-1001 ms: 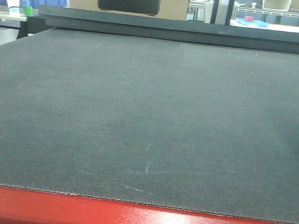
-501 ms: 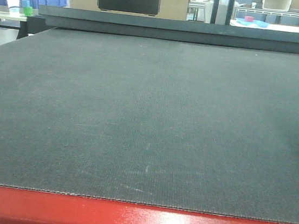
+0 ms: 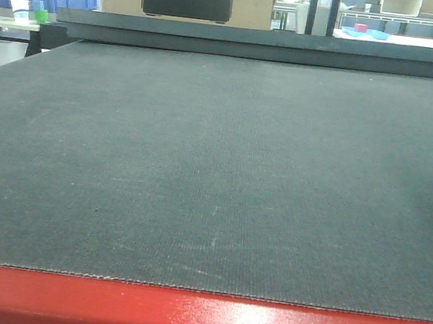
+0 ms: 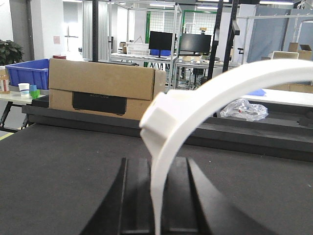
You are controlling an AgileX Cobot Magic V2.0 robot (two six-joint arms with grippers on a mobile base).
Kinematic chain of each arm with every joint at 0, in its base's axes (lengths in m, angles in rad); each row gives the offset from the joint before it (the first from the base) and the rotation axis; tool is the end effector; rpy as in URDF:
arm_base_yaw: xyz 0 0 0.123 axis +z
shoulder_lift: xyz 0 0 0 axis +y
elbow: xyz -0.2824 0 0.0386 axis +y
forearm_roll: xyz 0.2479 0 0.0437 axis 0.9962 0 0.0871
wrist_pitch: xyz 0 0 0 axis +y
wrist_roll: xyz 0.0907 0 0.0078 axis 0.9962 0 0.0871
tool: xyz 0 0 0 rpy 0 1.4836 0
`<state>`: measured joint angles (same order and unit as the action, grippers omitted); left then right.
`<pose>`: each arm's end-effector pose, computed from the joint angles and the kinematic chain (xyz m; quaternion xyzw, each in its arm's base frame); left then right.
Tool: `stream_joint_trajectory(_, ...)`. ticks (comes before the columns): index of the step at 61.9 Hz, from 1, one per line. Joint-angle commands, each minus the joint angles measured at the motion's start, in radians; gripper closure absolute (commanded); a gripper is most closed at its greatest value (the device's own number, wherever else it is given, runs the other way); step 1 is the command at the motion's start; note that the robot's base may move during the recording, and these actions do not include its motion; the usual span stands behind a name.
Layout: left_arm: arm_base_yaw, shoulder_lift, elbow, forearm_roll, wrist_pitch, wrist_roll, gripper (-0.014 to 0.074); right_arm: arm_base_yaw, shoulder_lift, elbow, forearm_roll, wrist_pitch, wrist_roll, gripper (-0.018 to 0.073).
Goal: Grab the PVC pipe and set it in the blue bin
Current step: 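Raise both held clamps up and back toward the robot, then drive the base away from the table holding both clamps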
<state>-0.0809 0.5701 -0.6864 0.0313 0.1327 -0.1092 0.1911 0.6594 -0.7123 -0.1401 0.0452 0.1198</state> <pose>0.1147 -0.0089 0.3864 -0.0006 0.6816 -0.0567 0.7295 0.1340 0.0253 0.3918 -0.0686 0.6691 0.0611 0.7375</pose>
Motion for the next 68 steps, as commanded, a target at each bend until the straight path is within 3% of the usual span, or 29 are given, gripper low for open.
stream_joint_trajectory(1,-0.001,-0.006,-0.002,0.003,-0.016,-0.009,0.0707,0.002,-0.007,0.004,-0.008,-0.027,-0.004,0.0718)
stream_joint_trajectory(68,-0.001,-0.006,-0.002,0.003,-0.016,-0.009,0.0707,0.002,-0.007,0.004,-0.008,-0.031,-0.004,0.0718)
